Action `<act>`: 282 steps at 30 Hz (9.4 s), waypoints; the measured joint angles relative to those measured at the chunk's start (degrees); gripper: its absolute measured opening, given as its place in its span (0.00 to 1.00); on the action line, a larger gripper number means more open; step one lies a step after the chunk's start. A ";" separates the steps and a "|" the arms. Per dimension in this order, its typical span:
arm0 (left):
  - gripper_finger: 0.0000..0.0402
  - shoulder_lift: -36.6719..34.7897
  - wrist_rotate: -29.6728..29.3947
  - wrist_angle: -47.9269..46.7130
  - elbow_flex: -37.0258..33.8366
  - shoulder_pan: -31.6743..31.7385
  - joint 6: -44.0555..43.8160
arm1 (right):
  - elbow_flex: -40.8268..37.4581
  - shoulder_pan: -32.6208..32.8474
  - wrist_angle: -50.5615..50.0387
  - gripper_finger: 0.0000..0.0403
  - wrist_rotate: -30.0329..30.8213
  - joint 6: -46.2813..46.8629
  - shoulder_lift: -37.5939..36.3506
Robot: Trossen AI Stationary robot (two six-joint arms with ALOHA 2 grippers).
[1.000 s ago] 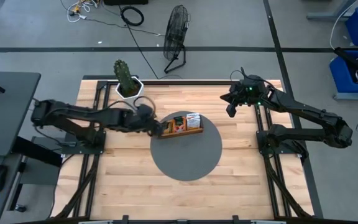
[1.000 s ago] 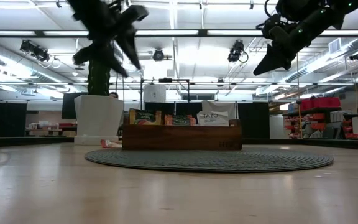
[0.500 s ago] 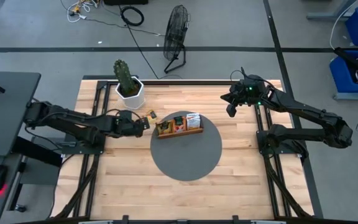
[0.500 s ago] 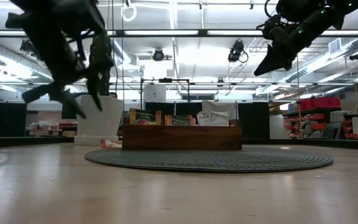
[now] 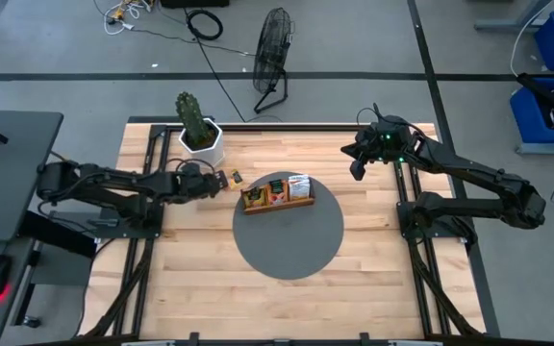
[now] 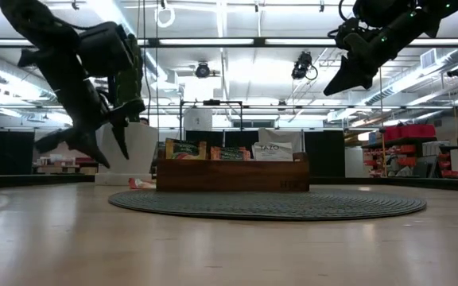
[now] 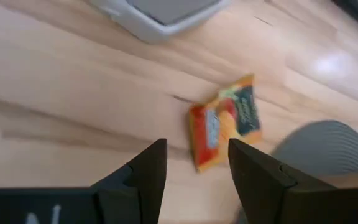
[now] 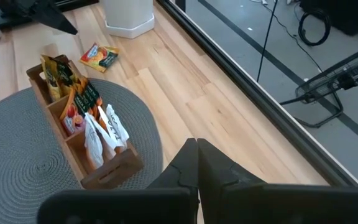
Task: Pick & Place Tea
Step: Put the orange tea bag into the left section of the wooden organizer
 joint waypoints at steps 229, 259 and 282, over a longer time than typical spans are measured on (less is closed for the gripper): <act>0.61 12.34 37.19 14.88 37.89 0.86 78.71 | 23.89 27.20 0.00 0.00 -2.73 12.20 25.41; 0.01 12.12 35.17 9.93 38.41 0.85 78.25 | 23.89 27.26 1.03 0.07 -1.10 13.17 25.40; 0.00 -9.72 20.88 17.82 14.79 -2.83 74.65 | 23.89 25.31 -2.93 0.38 12.53 12.78 17.57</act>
